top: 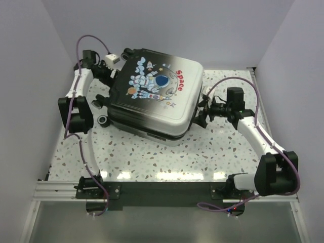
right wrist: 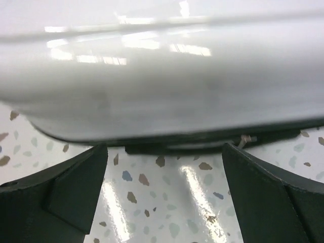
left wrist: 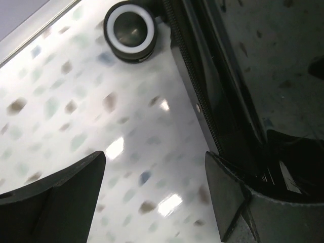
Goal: Pack the luggage
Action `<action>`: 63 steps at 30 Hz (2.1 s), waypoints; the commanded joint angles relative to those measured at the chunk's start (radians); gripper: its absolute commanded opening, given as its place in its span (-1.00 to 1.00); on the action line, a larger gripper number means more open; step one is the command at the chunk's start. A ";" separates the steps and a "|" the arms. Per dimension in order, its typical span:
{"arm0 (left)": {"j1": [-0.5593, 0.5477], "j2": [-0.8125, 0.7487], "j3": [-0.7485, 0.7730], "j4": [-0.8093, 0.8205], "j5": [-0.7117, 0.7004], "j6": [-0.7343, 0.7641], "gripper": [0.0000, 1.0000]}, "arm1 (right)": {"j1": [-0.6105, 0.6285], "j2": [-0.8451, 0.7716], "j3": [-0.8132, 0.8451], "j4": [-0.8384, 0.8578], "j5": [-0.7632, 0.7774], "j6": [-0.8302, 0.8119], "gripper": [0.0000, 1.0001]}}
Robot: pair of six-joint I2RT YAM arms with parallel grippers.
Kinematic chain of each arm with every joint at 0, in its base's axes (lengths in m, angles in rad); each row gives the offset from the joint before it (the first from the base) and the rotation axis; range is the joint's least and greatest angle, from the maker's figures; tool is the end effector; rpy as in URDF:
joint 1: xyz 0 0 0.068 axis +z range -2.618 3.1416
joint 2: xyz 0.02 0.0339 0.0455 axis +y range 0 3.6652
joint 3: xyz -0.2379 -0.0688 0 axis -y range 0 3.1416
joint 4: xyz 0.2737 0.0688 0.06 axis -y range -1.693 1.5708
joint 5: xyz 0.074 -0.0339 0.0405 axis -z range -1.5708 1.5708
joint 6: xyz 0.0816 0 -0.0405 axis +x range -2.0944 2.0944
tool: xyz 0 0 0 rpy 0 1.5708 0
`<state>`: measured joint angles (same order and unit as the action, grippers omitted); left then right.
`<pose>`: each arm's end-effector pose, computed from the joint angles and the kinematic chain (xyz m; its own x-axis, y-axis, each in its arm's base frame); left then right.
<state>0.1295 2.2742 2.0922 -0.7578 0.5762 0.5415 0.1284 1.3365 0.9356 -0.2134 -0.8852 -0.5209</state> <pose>0.5392 0.0254 0.1894 -0.5777 0.3606 -0.7323 0.5930 0.8019 -0.0729 0.3320 0.1065 0.2209 -0.1433 -0.3362 -0.9308 -0.8989 0.4377 -0.0197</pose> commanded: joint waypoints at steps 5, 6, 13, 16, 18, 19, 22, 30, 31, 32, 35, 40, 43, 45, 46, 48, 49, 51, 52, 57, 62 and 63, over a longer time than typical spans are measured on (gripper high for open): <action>-0.211 -0.024 0.049 0.142 0.136 -0.139 0.79 | -0.004 -0.105 -0.087 -0.268 -0.058 -0.361 0.98; -0.193 -0.054 0.045 0.219 0.142 -0.217 0.81 | -0.004 -0.112 -0.098 -0.265 -0.069 -0.378 0.97; 0.051 -0.260 -0.003 0.503 0.208 -0.460 1.00 | 0.123 -0.119 -0.152 -0.068 -0.055 -0.222 0.97; 0.108 -0.361 -0.047 0.463 0.228 -0.440 1.00 | 0.246 -0.068 -0.179 0.133 -0.011 -0.098 0.98; 0.122 -0.457 -0.122 0.401 0.232 -0.373 1.00 | 0.324 0.030 -0.153 0.250 0.003 -0.033 0.98; 0.128 -0.497 -0.157 0.384 0.234 -0.350 1.00 | 0.347 0.068 -0.133 0.279 0.011 -0.015 0.98; 0.130 -0.680 -0.352 0.350 0.267 -0.258 1.00 | 0.439 0.226 -0.054 0.431 0.041 0.064 0.98; 0.122 -1.090 -0.794 0.175 0.391 -0.048 0.93 | 0.570 0.415 0.155 0.695 0.077 0.323 0.98; 0.110 -1.122 -0.817 0.140 0.393 -0.011 0.91 | 0.562 0.368 0.149 0.691 0.077 0.332 0.98; 0.092 -1.154 -0.863 0.059 0.389 0.082 0.89 | 0.542 0.331 0.117 0.692 0.074 0.347 0.98; -0.057 -1.275 -0.963 -0.093 0.331 0.289 0.86 | 0.493 0.173 0.034 0.628 0.098 0.427 0.98; -0.218 -1.473 -1.156 -0.034 0.237 0.360 0.74 | 0.429 -0.087 -0.151 0.496 0.404 0.568 0.80; -0.240 -1.512 -1.247 0.026 0.192 0.383 0.66 | 0.427 -0.183 -0.251 0.450 0.514 0.587 0.41; -0.249 -1.550 -1.308 0.069 0.169 0.422 0.63 | 0.431 -0.192 -0.300 0.485 0.555 0.620 0.32; -0.251 -1.564 -1.330 0.080 0.163 0.437 0.63 | 0.445 -0.188 -0.310 0.503 0.578 0.618 0.29; -0.257 -1.598 -1.380 0.094 0.160 0.488 0.62 | 0.497 -0.142 -0.336 0.587 0.661 0.607 0.05; -0.260 -1.601 -1.391 0.089 0.165 0.506 0.62 | 0.508 -0.116 -0.342 0.627 0.669 0.610 0.00; -0.271 -1.598 -1.410 0.058 0.169 0.551 0.62 | 0.537 -0.019 -0.333 0.707 0.724 0.627 -0.04; -0.274 -1.593 -1.414 0.055 0.166 0.555 0.61 | 0.545 0.013 -0.327 0.730 0.739 0.628 -0.06; -0.303 -1.538 -1.420 0.061 0.136 0.554 0.58 | 0.573 0.147 -0.310 0.959 0.724 0.598 -0.12; -0.341 -1.510 -1.434 0.110 0.099 0.494 0.58 | 0.608 0.193 -0.294 1.040 0.743 0.602 -0.10; -0.350 -1.512 -1.440 0.121 0.090 0.483 0.58 | 0.619 0.197 -0.293 1.048 0.749 0.602 -0.10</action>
<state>-0.1986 0.7700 0.6659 -0.7021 0.6903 1.0542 0.7208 1.5303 0.6064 0.6746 -0.1738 0.0860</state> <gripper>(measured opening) 0.791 0.449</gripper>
